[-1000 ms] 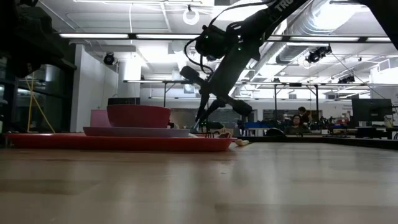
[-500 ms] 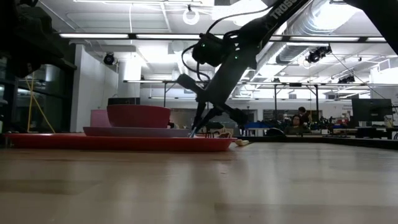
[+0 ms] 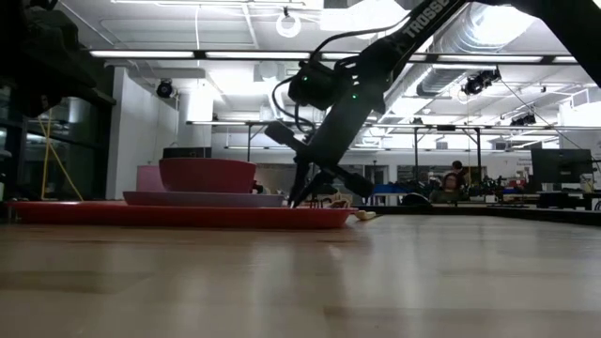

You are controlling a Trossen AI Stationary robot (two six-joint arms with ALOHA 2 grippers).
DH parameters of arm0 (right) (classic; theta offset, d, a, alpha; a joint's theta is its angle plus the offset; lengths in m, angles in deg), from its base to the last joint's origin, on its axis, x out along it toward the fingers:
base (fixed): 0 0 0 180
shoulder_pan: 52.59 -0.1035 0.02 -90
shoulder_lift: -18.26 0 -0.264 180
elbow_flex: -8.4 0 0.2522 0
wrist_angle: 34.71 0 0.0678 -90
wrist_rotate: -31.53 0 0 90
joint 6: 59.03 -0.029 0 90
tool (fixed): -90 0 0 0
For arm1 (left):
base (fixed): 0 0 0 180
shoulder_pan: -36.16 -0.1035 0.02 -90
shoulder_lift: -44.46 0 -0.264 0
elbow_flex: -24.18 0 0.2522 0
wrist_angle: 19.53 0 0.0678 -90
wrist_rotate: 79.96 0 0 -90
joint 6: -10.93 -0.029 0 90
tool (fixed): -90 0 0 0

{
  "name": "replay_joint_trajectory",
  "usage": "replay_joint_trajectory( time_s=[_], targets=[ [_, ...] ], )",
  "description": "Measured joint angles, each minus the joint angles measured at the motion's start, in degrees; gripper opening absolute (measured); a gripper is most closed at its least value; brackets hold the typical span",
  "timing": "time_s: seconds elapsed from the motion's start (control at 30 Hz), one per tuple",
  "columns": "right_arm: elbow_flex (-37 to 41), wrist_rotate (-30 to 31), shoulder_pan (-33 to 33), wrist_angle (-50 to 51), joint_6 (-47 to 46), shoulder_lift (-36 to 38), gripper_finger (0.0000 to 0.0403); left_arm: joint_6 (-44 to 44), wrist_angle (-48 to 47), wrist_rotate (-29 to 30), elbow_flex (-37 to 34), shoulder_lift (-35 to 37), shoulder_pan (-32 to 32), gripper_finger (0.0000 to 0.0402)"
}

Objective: Set up tray
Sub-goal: Put the green spoon on the brown napkin to the left of the green fork

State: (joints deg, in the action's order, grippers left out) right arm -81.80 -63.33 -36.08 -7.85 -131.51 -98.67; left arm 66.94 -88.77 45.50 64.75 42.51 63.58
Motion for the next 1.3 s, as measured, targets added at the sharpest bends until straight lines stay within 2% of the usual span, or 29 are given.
replay_joint_trajectory(
  time_s=[1.0,1.1,1.3],
  targets=[
    [0.0,0.4,0.7,-1.0,3.4,0.0,0.0002,0.0,-0.2,-0.1,0.0,0.0,0.0,0.0117],
    [0.0,0.4,0.8,-1.0,3.6,0.0,0.0019,0.0,-0.2,-0.1,0.0,0.0,0.0,0.0117],
    [0.0,1.4,0.8,-1.0,3.5,0.0,0.0085,0.0,-0.2,-0.1,0.0,0.0,0.0,0.0117]
  ],
)
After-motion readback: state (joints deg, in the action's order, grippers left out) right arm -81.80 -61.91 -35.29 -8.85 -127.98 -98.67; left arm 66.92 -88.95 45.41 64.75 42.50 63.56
